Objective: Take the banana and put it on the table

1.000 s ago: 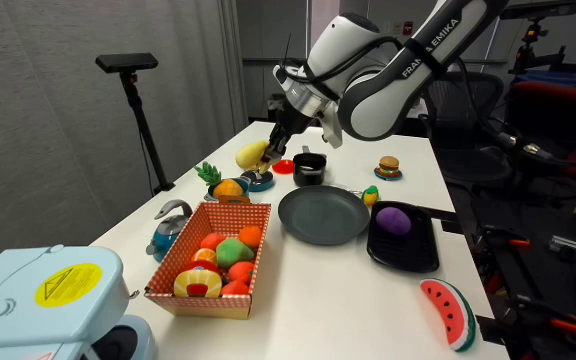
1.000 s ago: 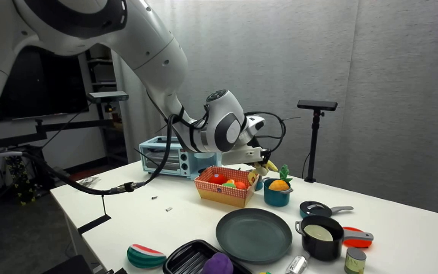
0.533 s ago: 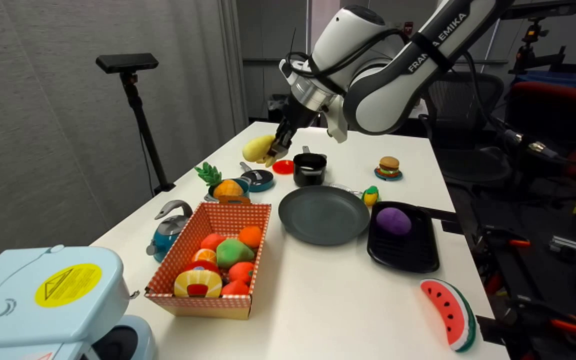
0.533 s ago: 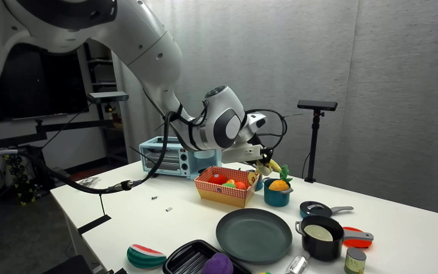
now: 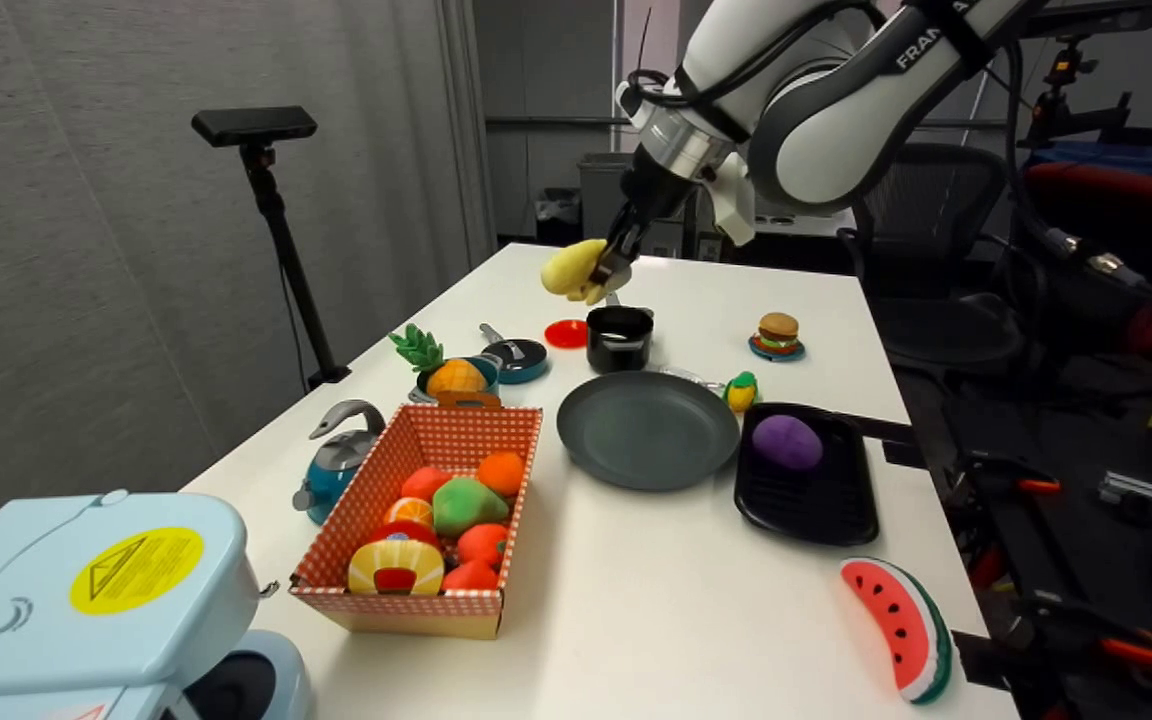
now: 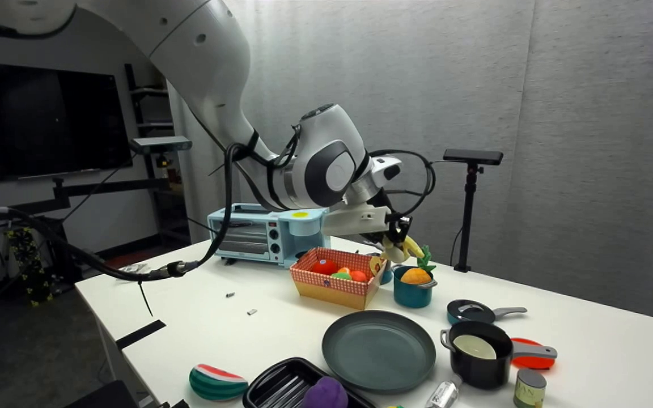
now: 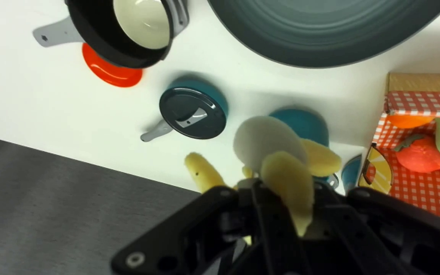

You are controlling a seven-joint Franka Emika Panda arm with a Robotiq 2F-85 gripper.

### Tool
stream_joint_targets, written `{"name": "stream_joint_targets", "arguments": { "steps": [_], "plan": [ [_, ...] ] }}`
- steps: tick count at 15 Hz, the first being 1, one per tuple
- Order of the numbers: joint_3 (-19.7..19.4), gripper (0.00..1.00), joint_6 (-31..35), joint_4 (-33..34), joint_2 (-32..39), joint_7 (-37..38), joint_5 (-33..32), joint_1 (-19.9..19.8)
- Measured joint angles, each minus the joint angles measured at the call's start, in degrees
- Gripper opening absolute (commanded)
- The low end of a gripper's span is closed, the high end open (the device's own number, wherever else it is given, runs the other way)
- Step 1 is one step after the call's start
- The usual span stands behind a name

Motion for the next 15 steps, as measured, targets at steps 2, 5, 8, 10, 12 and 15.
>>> {"name": "stream_joint_targets", "arguments": {
  "steps": [2,5,8,10,12,15],
  "plan": [
    [-2.6,0.03,-1.1,-1.9,-2.4,0.4,-1.9,0.4],
    [-7.6,0.03,-2.4,-4.1,-4.8,3.5,-7.3,1.3],
    [-11.9,0.03,-3.4,-5.5,-6.0,8.5,-14.0,2.0],
    [-14.2,0.03,-4.1,-5.9,-6.1,12.2,-18.0,2.3],
    [-16.0,0.03,-4.8,-6.1,-6.0,16.0,-21.2,2.5],
    [-17.9,0.03,-5.3,-6.2,-4.7,21.2,-24.4,2.6]
  ]
}}
